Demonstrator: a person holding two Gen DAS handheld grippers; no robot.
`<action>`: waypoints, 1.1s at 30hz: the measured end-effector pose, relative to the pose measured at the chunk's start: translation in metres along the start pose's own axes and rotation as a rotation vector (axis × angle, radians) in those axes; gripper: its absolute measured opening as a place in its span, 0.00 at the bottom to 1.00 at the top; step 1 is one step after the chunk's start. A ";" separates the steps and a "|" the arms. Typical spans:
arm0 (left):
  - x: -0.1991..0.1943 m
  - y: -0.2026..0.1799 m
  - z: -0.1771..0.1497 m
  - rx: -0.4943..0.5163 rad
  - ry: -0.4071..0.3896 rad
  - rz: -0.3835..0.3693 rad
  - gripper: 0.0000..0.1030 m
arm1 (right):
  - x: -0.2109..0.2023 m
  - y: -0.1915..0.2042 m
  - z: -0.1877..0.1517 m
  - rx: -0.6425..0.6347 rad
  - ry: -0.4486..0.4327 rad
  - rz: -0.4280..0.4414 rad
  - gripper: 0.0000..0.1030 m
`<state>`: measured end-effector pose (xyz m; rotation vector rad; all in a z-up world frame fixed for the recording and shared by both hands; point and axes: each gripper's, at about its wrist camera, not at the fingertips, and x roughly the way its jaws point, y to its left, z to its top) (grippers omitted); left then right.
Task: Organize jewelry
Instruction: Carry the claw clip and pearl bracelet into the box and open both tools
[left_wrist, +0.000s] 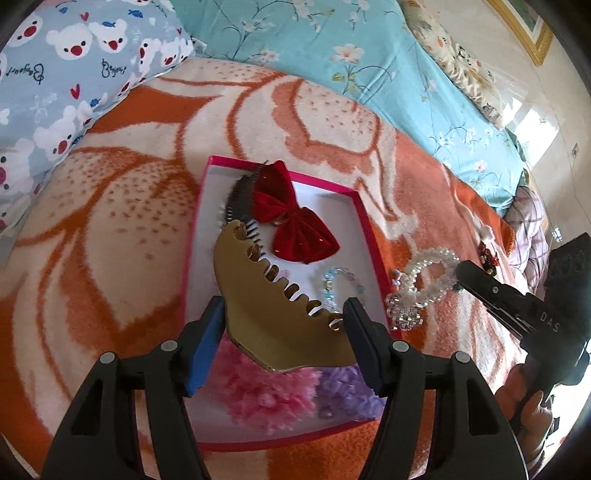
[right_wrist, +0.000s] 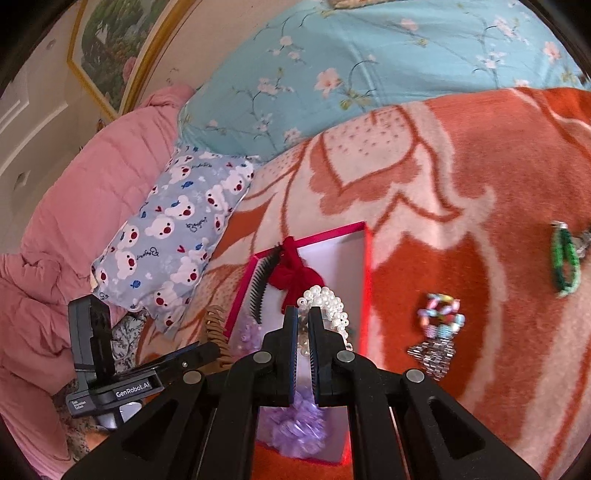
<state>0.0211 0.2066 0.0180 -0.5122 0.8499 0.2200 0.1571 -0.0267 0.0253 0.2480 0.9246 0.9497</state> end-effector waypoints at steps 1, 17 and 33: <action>0.002 0.003 0.001 -0.001 0.005 0.002 0.62 | 0.007 0.002 0.001 -0.001 0.008 0.006 0.05; 0.032 0.027 0.005 -0.034 0.043 0.033 0.62 | 0.089 0.005 0.001 0.011 0.123 0.011 0.05; 0.043 0.027 0.007 -0.026 0.059 0.022 0.63 | 0.113 -0.018 -0.004 0.012 0.166 -0.070 0.05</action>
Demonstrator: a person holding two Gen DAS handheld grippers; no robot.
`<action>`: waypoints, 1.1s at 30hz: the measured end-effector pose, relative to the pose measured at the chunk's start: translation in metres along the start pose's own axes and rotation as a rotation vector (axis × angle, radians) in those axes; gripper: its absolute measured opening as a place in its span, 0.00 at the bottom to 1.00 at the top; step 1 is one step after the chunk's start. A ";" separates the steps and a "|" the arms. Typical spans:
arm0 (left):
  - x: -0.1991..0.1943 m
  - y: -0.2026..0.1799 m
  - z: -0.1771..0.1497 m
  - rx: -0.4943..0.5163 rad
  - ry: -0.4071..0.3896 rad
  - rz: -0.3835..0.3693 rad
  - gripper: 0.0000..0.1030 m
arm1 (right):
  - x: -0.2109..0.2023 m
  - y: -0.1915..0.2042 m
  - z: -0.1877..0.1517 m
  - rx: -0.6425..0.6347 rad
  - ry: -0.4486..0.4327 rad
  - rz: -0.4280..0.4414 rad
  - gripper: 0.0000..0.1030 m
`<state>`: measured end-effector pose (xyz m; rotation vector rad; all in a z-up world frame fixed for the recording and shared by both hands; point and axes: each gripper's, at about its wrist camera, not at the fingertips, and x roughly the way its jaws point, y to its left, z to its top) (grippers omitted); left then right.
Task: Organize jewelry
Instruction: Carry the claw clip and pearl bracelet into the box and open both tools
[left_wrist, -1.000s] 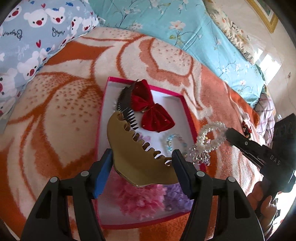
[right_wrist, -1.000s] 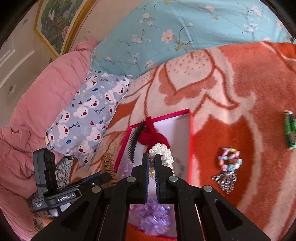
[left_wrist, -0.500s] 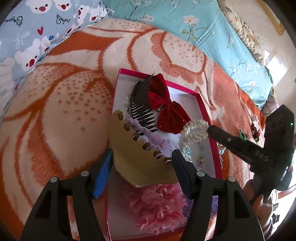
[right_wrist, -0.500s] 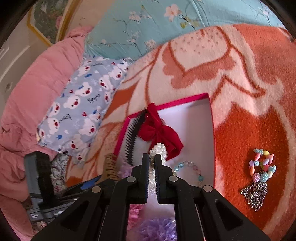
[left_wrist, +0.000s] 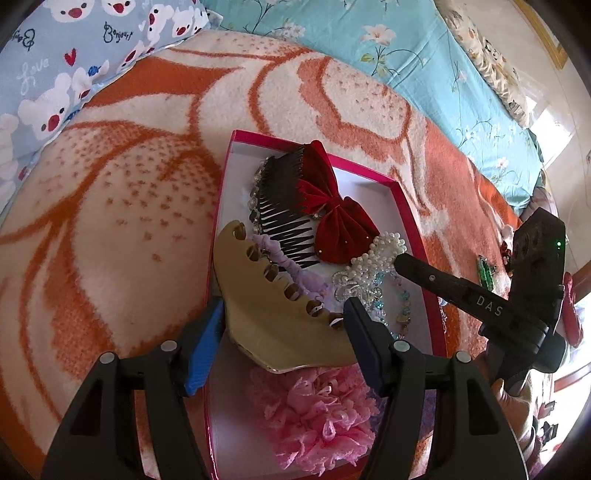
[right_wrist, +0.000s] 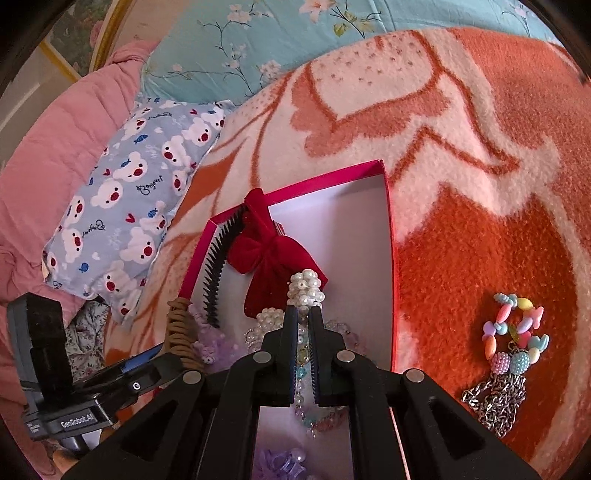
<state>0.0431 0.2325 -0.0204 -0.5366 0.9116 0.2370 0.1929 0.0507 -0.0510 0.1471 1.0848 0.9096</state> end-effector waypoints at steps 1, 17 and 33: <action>0.000 0.000 0.000 -0.001 0.000 0.000 0.63 | 0.000 0.000 0.000 -0.001 0.001 0.001 0.05; -0.005 -0.001 -0.001 0.001 0.003 0.025 0.63 | -0.014 0.001 0.001 0.027 -0.021 0.032 0.28; -0.026 -0.011 -0.002 -0.001 -0.037 -0.004 0.70 | -0.096 -0.040 -0.005 0.116 -0.164 0.007 0.39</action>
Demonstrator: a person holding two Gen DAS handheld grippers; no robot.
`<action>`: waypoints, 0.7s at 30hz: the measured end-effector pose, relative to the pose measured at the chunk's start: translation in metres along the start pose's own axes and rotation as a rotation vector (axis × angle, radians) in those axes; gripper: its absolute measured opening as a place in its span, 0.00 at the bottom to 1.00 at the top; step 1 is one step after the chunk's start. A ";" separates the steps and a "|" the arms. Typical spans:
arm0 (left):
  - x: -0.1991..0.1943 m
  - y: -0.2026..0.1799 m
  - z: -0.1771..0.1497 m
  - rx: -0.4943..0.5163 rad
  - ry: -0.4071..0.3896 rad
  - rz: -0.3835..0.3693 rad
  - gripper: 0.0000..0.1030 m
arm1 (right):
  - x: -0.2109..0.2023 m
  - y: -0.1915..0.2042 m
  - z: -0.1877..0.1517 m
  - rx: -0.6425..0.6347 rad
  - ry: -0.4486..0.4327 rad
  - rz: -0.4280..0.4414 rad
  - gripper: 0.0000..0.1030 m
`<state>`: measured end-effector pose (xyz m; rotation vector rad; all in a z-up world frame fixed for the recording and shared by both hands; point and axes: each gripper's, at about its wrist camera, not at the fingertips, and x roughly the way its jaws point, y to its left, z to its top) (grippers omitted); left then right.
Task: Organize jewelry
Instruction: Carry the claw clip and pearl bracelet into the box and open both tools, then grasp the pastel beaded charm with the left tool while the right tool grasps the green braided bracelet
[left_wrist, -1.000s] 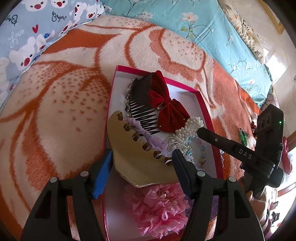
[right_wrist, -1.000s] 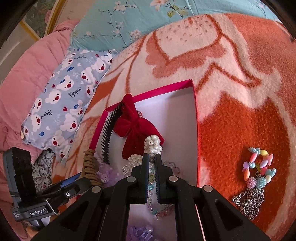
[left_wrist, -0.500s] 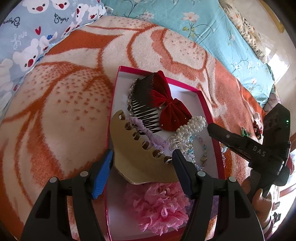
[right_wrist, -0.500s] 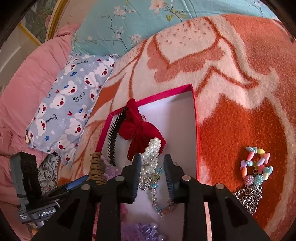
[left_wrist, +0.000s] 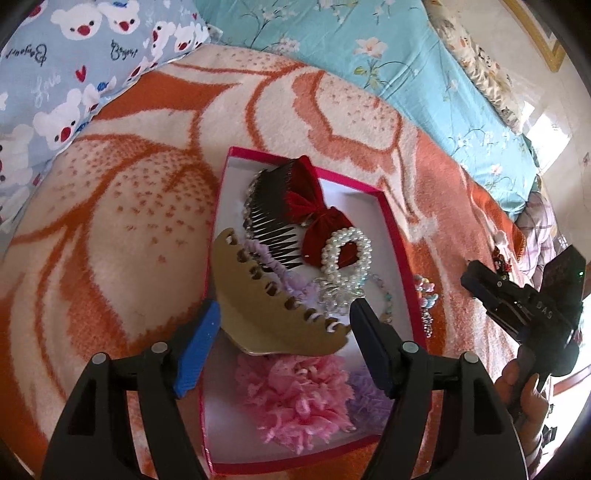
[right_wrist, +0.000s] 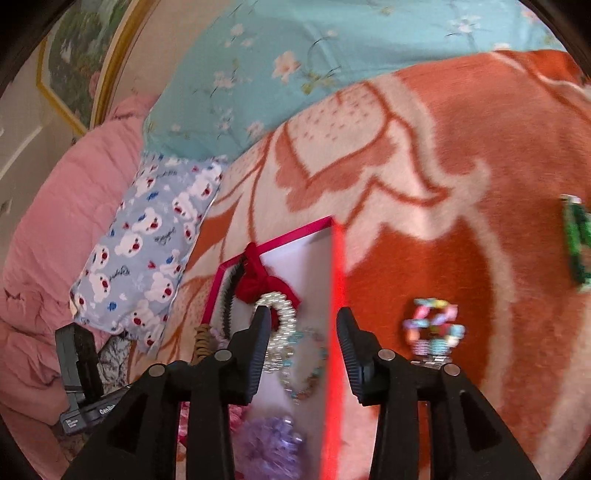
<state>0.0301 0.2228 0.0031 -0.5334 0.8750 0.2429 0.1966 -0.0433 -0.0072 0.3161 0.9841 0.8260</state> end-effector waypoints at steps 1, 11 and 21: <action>-0.002 -0.003 0.000 0.005 -0.002 -0.003 0.70 | -0.004 -0.005 0.001 0.010 -0.005 -0.008 0.39; -0.009 -0.039 -0.006 0.059 -0.003 -0.042 0.70 | -0.051 -0.056 -0.005 0.087 -0.055 -0.086 0.39; -0.009 -0.082 -0.016 0.141 0.011 -0.081 0.70 | -0.089 -0.093 -0.010 0.136 -0.099 -0.141 0.39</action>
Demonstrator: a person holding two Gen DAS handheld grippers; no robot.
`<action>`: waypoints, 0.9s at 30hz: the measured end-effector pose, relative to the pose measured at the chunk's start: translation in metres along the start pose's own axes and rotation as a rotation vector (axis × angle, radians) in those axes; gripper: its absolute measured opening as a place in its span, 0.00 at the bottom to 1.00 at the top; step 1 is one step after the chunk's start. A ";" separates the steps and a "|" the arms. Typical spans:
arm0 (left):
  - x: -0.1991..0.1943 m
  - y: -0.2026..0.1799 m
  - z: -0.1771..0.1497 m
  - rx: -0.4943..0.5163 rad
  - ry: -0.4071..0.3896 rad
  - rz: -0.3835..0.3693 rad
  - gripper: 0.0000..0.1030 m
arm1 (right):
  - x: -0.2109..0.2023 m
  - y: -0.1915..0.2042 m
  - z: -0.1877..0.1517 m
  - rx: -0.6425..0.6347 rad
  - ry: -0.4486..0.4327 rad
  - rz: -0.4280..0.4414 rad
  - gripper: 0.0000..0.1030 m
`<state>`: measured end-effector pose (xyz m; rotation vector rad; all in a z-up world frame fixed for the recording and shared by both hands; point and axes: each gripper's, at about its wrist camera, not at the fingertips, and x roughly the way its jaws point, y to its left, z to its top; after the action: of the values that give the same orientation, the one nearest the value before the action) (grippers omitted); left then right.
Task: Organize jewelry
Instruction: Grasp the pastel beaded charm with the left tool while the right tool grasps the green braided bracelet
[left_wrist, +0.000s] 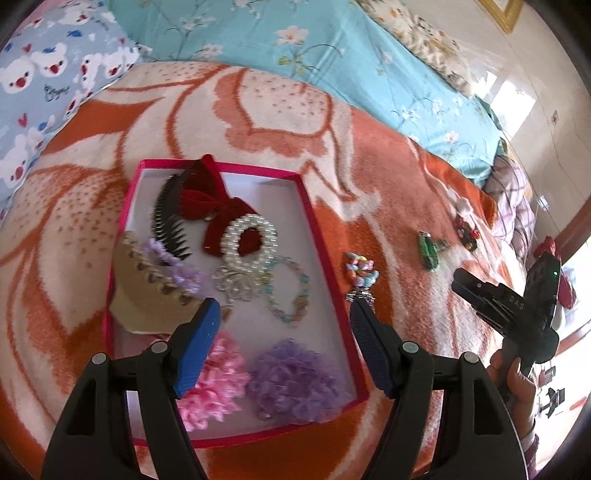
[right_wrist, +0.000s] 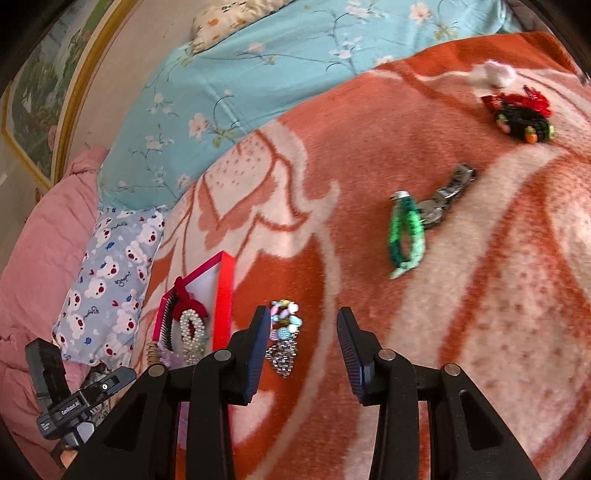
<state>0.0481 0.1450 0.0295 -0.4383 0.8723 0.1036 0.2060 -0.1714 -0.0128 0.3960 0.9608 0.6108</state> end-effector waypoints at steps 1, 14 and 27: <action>0.000 -0.004 0.000 0.006 0.001 -0.002 0.70 | -0.002 -0.002 0.000 0.003 -0.003 -0.002 0.39; 0.013 -0.044 0.002 0.070 0.021 -0.029 0.70 | -0.007 -0.020 0.008 -0.021 -0.006 -0.060 0.41; 0.088 -0.114 0.019 0.226 0.104 -0.032 0.70 | 0.026 -0.032 0.040 -0.152 0.061 -0.163 0.42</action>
<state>0.1484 0.0421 0.0113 -0.2470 0.9669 -0.0475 0.2606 -0.1811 -0.0268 0.1631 0.9873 0.5456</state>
